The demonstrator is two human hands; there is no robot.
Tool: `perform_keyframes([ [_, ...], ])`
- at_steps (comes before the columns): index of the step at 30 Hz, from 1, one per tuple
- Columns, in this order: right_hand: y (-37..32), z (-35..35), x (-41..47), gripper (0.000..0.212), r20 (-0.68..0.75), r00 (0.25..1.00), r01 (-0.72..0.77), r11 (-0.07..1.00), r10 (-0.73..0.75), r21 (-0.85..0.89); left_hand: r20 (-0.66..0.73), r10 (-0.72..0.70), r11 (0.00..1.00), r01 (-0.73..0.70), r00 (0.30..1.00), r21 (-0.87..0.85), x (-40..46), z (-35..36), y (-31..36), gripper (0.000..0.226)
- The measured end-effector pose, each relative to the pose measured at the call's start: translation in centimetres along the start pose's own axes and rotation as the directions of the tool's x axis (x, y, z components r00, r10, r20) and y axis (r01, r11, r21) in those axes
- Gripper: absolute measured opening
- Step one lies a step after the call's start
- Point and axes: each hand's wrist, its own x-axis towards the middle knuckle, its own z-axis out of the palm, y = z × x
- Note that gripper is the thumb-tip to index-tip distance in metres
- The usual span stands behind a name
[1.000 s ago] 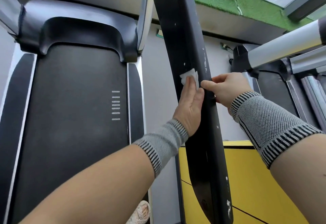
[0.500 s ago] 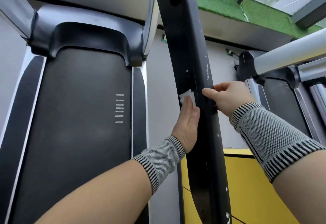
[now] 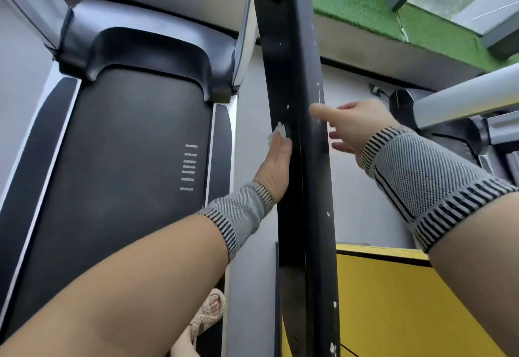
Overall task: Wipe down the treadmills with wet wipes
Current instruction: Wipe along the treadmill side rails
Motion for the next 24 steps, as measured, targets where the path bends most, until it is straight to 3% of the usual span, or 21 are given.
perform_keyframes([
  [2,-1.5,-0.3,0.7,0.045,-0.048,0.997,0.065,0.996,-0.068,-0.06,-0.068,-0.009,0.999,0.005,0.998,-0.049,0.8,-0.3,2.0,0.085],
  [4,-2.5,-0.3,1.4,0.051,-0.057,0.991,0.108,0.984,-0.117,-0.141,-0.08,-0.028,0.998,0.023,0.996,-0.06,1.0,-0.4,2.4,0.072],
  [9,-2.9,0.3,2.4,0.04,-0.034,0.983,0.159,0.932,-0.179,-0.325,-0.034,-0.065,0.984,0.059,0.997,-0.167,-2.6,0.6,0.1,0.07],
  [14,-2.9,0.5,2.8,0.034,-0.053,0.985,0.139,0.945,-0.162,-0.297,-0.119,0.062,0.989,-0.077,0.991,-0.124,1.0,0.1,3.5,0.069],
  [16,-2.9,0.5,3.1,0.037,-0.038,0.989,0.128,0.957,-0.143,-0.262,-0.105,0.048,0.985,-0.064,0.993,-0.158,1.4,0.8,4.0,0.065],
  [18,-2.8,0.4,3.4,0.041,-0.016,0.992,0.117,0.97,-0.123,-0.214,-0.052,0.002,0.979,-0.012,0.999,-0.206,-0.4,1.2,2.4,0.076],
  [21,-2.8,0.1,3.5,0.045,-0.009,0.995,0.094,0.981,-0.097,-0.171,0.039,0.051,0.994,-0.047,0.998,-0.102,-3.1,1.5,-0.4,0.105],
  [24,-3.0,0.1,3.3,0.036,-0.002,0.995,0.098,0.981,-0.1,-0.17,0.017,0.113,0.991,-0.112,0.993,-0.074,-0.7,0.9,2.4,0.106],
])
